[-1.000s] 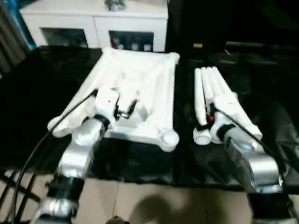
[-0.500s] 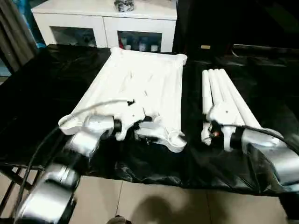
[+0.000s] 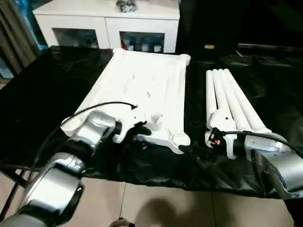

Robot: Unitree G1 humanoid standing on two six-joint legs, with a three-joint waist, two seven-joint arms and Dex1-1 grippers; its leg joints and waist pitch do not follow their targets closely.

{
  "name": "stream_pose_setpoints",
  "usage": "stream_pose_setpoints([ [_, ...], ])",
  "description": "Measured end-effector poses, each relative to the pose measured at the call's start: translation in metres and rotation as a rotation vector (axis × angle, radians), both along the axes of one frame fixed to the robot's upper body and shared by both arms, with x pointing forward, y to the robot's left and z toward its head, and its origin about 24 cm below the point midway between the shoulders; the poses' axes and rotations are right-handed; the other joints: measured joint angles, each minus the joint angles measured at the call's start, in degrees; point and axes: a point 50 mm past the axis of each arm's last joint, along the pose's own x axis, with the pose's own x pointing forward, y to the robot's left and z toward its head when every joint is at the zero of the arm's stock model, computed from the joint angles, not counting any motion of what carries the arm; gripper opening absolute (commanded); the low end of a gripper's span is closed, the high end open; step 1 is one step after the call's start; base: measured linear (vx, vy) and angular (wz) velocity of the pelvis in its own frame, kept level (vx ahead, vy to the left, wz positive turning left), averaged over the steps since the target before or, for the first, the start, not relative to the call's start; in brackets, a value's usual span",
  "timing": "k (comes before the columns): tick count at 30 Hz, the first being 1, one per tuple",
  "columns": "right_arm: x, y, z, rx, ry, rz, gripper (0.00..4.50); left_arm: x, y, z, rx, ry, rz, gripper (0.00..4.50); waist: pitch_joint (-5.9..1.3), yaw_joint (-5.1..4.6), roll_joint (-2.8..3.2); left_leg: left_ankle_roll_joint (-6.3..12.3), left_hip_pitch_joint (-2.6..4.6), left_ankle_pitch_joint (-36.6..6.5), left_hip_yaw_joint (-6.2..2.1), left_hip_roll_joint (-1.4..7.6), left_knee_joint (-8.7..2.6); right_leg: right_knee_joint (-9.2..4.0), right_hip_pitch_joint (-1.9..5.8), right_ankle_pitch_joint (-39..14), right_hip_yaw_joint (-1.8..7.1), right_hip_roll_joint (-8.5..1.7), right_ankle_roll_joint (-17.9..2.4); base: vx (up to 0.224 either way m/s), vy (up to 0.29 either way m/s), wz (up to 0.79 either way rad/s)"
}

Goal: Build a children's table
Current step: Move table base

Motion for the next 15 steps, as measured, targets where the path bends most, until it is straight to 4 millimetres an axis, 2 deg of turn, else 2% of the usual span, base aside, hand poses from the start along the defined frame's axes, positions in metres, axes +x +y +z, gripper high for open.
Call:
stream_pose_setpoints([
  [1, -0.0002, 0.0004, -0.0004, -0.001, 0.002, 0.002, 4.50, 0.0019, -0.0015, 0.0009, 0.005, -0.011, 0.004, 2.43, 0.00, 0.01, 0.01, 0.00, 0.00, 0.00, 0.00, 0.00, 0.01, 0.00, 0.00, 0.00, 0.00, 0.00, 0.00, 0.000, 0.000, 0.00],
  [4, -0.0006, 0.0014, -0.0014, -0.003, 0.008, 0.005, 4.50, 0.0050, -0.0035, 0.0054, 0.006, -0.033, 0.000, 2.34, 0.00, -0.01, 0.01, 0.00, 0.00, 0.00, 0.00, 0.01, 0.01, 0.00, 0.01, 0.00, 0.00, 0.00, 0.00, 0.000, 0.000, 0.00],
  [6, -0.0007, 0.0012, -0.0019, -0.005, 0.014, 0.003, 4.50, 0.0049, -0.0042, 0.0040, 0.011, -0.029, -0.001, 1.98, 0.00, -0.02, 0.02, 0.00, 0.00, 0.00, 0.00, 0.00, 0.01, 0.00, 0.00, 0.00, 0.00, 0.00, 0.00, 0.000, 0.000, 0.00],
  [9, -0.0013, 0.0027, -0.0036, -0.010, 0.024, 0.008, 4.50, 0.0040, -0.0060, 0.0010, 0.017, -0.021, -0.007, 1.92, 0.02, -0.01, 0.05, 0.00, 0.00, 0.00, 0.00, 0.01, 0.01, 0.01, 0.00, 0.00, 0.00, 0.00, 0.00, 0.000, 0.000, 0.00],
  [15, -0.0020, 0.0044, -0.0052, -0.013, 0.032, 0.015, 4.50, 0.0047, -0.0075, 0.0001, 0.044, -0.022, -0.031, 1.42, 0.05, 0.02, 0.11, 0.00, 0.01, 0.00, 0.00, 0.01, 0.03, 0.00, 0.02, 0.01, 0.00, 0.00, -0.01, 0.000, 0.000, 0.00],
])
